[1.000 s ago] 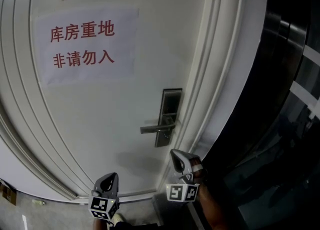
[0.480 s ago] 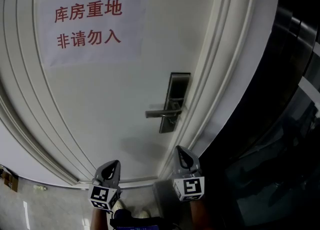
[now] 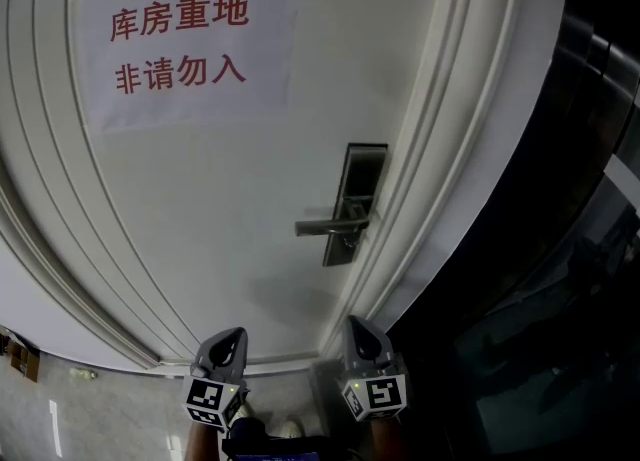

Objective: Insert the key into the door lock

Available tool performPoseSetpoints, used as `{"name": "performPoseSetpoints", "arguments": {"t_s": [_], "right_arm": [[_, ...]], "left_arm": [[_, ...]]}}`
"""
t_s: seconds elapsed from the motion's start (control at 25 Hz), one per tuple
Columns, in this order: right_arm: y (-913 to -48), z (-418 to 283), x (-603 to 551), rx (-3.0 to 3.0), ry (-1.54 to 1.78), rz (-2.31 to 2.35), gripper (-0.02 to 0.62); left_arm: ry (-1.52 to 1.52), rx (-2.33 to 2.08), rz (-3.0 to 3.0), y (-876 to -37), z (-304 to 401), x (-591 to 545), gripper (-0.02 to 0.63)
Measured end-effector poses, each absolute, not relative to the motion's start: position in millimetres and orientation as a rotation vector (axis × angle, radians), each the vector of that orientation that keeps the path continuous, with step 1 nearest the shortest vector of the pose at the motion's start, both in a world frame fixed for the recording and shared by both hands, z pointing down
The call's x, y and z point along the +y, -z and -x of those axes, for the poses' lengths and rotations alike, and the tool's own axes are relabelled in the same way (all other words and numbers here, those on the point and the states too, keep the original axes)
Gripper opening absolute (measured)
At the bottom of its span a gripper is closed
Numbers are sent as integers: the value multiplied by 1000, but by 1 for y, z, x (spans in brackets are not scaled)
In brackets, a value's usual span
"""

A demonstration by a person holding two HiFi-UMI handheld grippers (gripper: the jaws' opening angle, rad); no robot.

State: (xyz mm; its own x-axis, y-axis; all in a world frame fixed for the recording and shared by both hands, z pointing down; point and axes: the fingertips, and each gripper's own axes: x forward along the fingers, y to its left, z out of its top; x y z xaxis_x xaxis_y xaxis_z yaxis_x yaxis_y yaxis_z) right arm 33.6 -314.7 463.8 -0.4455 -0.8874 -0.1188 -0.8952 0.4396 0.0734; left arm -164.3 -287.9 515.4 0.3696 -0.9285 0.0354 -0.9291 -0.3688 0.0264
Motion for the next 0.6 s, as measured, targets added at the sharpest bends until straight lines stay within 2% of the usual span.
{"name": "performPoseSetpoints", "arguments": {"t_s": [0.6], "right_arm": [[-511,-23,-284,2687,-92,1612,2]], "left_arm": [[-56,-1722,-2562,-534,159,-273,2]]}}
